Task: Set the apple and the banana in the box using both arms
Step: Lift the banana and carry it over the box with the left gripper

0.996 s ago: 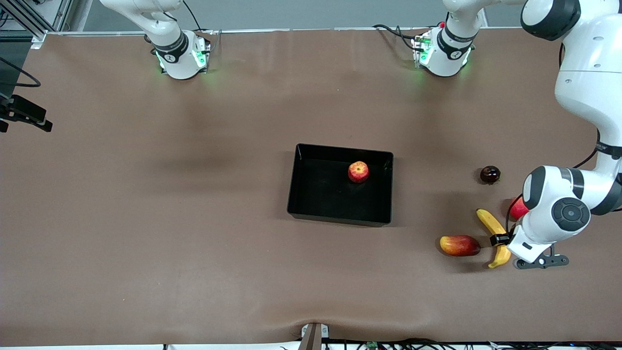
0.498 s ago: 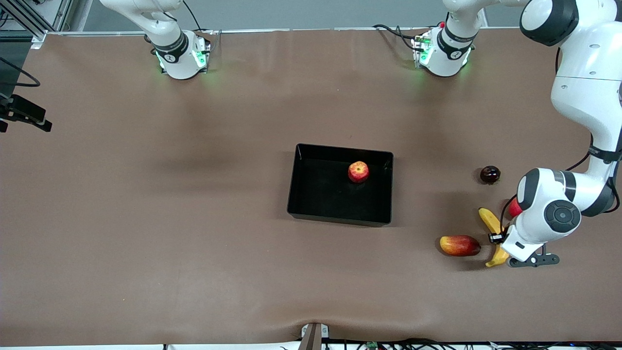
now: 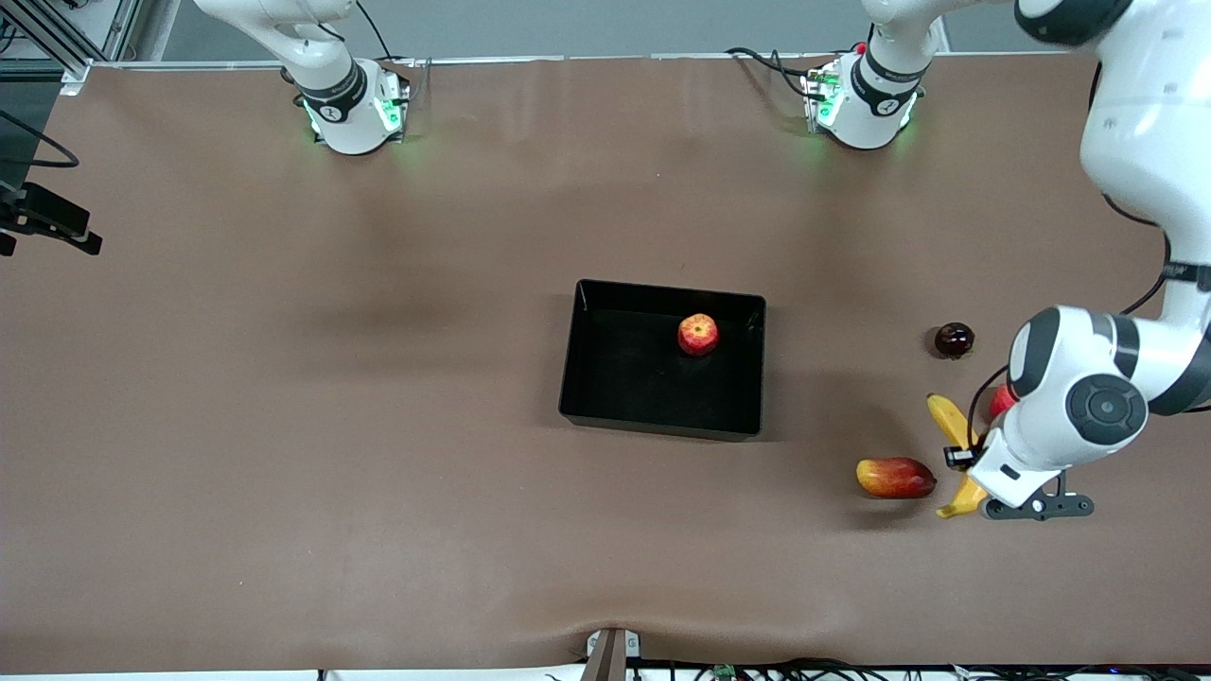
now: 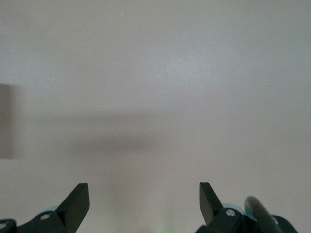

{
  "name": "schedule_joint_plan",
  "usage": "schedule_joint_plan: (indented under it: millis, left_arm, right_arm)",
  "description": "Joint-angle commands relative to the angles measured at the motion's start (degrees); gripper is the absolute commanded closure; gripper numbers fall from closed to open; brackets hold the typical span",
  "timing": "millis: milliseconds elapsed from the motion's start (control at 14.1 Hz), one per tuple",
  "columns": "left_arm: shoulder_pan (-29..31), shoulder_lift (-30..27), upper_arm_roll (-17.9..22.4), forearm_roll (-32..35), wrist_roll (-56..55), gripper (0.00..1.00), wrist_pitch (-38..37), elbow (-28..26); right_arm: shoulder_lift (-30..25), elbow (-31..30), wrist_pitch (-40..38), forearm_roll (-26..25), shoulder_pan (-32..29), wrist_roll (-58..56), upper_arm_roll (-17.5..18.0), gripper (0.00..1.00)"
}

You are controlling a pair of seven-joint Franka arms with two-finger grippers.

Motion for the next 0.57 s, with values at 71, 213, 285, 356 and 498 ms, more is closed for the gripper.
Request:
schedule_joint_plan:
  millis: [71,213,285,356,498]
  left_arm:
    - [-0.1,-7.0,-7.6,-2.0,-2.0,1.00,-9.4,-1.4]
    - [-1.1,-8.2,-12.4,-3.1,-6.6,1.00,-12.4,-1.3]
    - [-2.4,-8.2,-14.6,-3.1,-10.3,1.00,-13.5,-1.1]
    - [-4.2,-7.8,-15.7,-3.1,-13.4,1.00,-13.8,-0.9]
    - [-10.3,-7.4,-15.7,-3.4,-19.6,1.00,-13.8,-0.9]
  right_arm:
    - [0.1,1.1,-1.0,0.4,-0.8,1.0,0.6,0.00]
    - [0.1,1.1,-1.0,0.4,-0.8,1.0,0.6,0.00]
    - [0.1,1.1,-1.0,0.4,-0.8,1.0,0.6,0.00]
    - [0.1,1.1,-1.0,0.4,-0.8,1.0,0.6,0.00]
    - [0.1,1.1,-1.0,0.4,-0.9,1.0,0.6,0.00]
